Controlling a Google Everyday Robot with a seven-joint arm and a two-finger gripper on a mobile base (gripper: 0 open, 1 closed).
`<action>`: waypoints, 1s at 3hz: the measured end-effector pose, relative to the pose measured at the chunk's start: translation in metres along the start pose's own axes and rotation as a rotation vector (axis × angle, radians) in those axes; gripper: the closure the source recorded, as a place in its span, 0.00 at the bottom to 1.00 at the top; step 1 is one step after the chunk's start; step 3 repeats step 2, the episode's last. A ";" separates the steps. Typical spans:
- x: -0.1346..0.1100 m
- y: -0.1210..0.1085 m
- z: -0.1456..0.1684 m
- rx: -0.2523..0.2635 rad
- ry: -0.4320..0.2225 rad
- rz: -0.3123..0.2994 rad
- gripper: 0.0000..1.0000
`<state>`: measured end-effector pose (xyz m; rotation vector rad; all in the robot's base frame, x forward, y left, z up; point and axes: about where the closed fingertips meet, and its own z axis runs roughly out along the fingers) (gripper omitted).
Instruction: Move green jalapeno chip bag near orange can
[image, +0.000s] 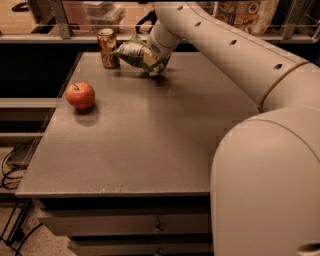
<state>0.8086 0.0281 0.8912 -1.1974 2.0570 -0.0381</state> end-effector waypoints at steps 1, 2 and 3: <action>0.001 0.002 0.002 -0.004 0.003 -0.002 0.14; 0.002 0.003 0.004 -0.007 0.005 -0.003 0.00; 0.002 0.003 0.004 -0.007 0.005 -0.003 0.00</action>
Offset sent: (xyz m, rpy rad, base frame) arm -0.0005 0.0006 -0.0026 -0.0019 0.0038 0.0021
